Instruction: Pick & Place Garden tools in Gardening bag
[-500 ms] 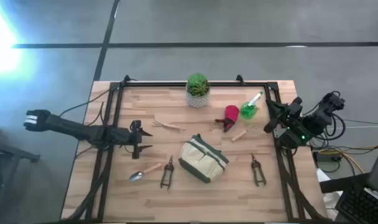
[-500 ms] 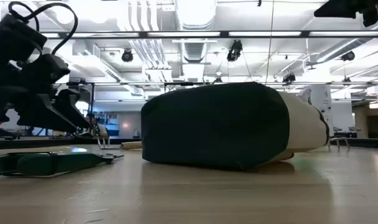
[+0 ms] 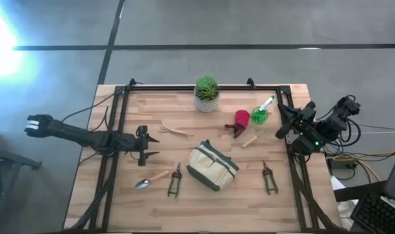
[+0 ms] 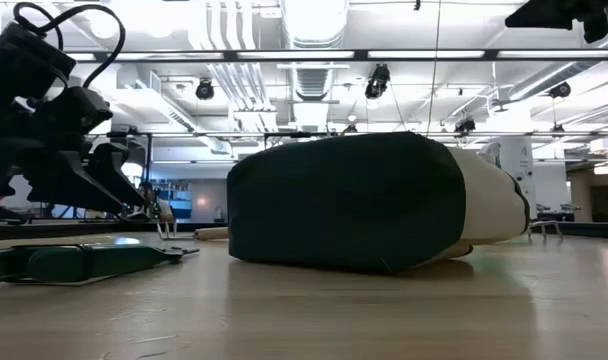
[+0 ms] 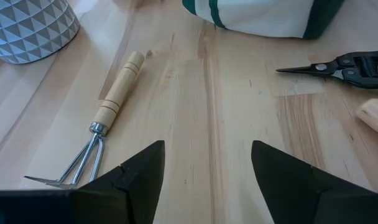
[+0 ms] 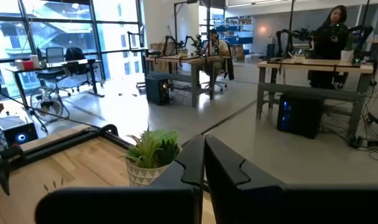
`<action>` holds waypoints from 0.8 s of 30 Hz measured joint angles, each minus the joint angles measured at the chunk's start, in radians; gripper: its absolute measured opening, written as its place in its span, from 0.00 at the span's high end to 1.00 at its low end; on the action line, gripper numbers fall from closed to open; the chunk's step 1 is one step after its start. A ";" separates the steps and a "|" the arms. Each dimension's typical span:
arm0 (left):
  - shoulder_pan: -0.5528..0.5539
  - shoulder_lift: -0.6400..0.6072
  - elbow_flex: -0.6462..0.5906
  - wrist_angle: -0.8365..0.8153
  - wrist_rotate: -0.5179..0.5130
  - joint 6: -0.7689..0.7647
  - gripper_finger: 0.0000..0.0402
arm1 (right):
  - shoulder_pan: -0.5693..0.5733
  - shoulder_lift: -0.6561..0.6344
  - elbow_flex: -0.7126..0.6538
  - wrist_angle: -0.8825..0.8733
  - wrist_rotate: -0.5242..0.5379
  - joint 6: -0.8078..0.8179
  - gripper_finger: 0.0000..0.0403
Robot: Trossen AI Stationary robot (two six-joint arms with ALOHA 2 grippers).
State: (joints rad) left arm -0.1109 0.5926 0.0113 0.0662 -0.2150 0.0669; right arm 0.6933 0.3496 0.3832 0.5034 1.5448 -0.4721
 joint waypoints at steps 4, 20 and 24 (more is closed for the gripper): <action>0.000 0.000 0.000 0.000 0.000 0.000 0.40 | 0.000 0.000 0.000 0.000 0.000 0.000 0.98; 0.000 0.000 0.000 -0.005 0.007 0.003 0.40 | -0.001 -0.001 0.000 0.002 -0.193 0.049 0.98; 0.000 0.001 0.001 -0.042 0.069 -0.002 0.40 | -0.001 -0.001 0.000 0.005 -0.292 -0.002 0.98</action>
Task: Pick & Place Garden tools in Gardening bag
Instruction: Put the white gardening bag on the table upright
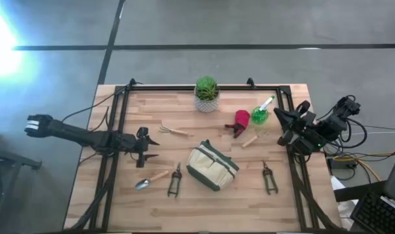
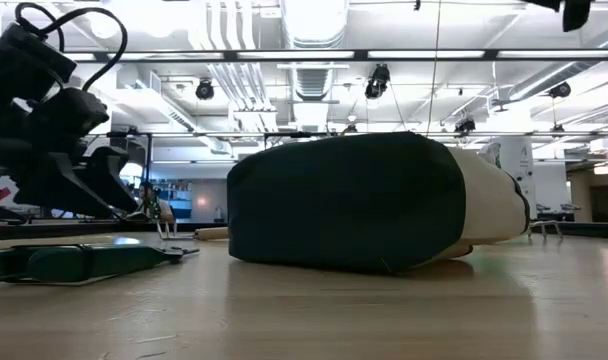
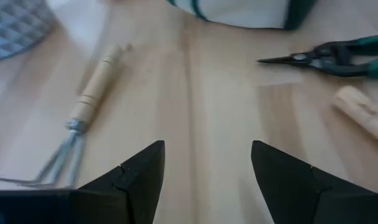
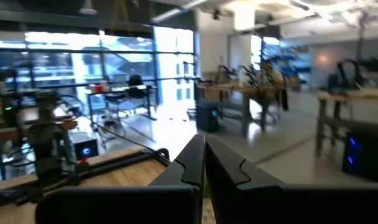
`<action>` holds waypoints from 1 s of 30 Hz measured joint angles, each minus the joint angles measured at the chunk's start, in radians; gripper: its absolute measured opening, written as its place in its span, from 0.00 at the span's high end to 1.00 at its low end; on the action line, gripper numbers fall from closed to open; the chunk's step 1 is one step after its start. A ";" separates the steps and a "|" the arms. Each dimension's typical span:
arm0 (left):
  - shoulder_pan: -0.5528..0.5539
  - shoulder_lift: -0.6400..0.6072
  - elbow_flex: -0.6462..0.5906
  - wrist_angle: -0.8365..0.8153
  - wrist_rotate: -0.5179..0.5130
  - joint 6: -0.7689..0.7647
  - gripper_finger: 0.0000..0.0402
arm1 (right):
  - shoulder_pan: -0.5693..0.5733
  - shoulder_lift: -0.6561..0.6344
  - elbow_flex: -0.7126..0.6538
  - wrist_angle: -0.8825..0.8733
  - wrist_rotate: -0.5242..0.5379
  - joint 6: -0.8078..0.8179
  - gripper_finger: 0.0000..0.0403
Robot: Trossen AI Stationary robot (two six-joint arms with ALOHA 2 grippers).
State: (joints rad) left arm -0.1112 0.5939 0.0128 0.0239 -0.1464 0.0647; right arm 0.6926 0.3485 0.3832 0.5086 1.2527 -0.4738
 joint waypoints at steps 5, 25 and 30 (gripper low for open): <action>0.000 0.005 0.000 -0.002 0.000 -0.018 0.40 | 0.000 0.000 0.000 0.028 -0.049 -0.007 0.98; 0.000 0.005 0.000 0.011 -0.004 -0.020 0.40 | 0.000 0.076 0.199 -0.379 -0.236 0.418 0.98; 0.000 0.005 0.000 0.011 -0.005 -0.020 0.40 | -0.001 0.117 0.331 -0.755 -0.236 0.700 0.98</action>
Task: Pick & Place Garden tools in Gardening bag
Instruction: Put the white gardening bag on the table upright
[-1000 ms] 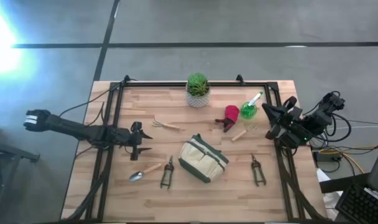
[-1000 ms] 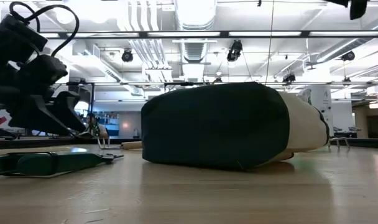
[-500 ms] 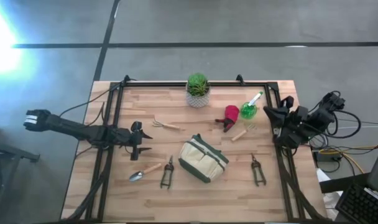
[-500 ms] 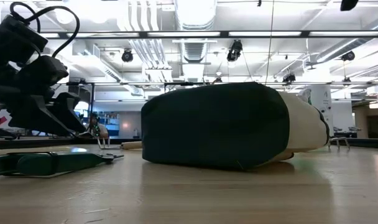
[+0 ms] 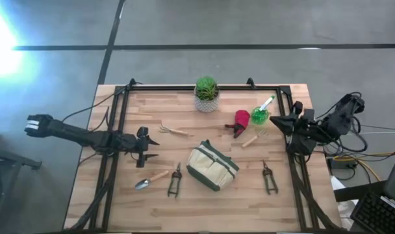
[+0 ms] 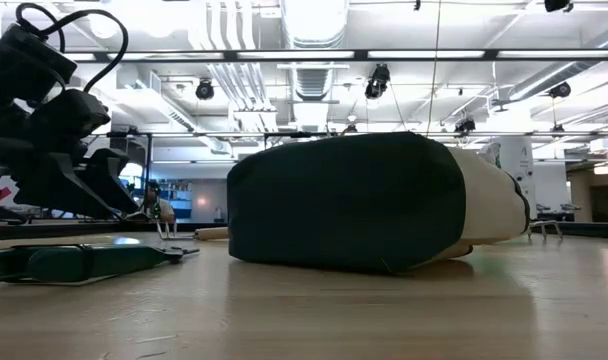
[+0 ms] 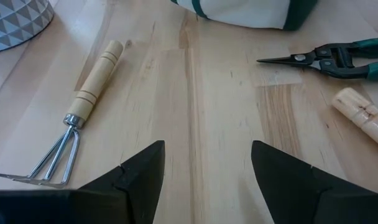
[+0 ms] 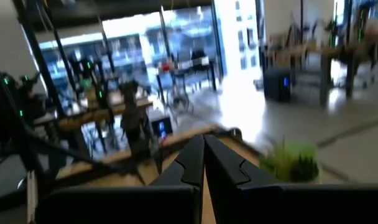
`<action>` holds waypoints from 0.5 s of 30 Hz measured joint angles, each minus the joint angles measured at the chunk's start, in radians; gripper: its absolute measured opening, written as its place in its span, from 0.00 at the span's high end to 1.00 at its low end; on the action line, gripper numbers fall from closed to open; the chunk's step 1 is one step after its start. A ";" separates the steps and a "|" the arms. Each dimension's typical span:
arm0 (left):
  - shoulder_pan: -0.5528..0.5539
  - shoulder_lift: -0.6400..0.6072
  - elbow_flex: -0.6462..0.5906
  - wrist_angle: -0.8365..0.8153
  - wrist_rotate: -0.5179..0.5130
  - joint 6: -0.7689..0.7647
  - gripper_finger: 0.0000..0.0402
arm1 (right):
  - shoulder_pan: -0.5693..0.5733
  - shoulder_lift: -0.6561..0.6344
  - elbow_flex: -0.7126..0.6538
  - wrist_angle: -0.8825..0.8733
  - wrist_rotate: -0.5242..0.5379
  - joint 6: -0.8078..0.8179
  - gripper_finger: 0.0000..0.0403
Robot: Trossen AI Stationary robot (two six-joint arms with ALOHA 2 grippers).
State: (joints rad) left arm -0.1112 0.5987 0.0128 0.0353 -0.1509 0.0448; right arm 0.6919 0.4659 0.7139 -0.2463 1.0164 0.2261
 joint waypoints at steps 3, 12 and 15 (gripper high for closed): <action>0.000 0.000 0.000 0.000 0.000 0.000 0.40 | -0.007 0.029 0.046 -0.148 -0.003 0.148 0.98; 0.000 0.000 0.000 0.001 0.000 0.000 0.40 | -0.140 0.176 0.050 -0.130 -0.166 0.176 0.98; 0.000 0.000 0.000 0.001 0.000 0.000 0.40 | -0.245 0.240 0.053 -0.114 -0.281 0.178 0.98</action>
State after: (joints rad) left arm -0.1112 0.5991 0.0124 0.0363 -0.1510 0.0448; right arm 0.4471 0.7055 0.7671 -0.3598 0.7351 0.4042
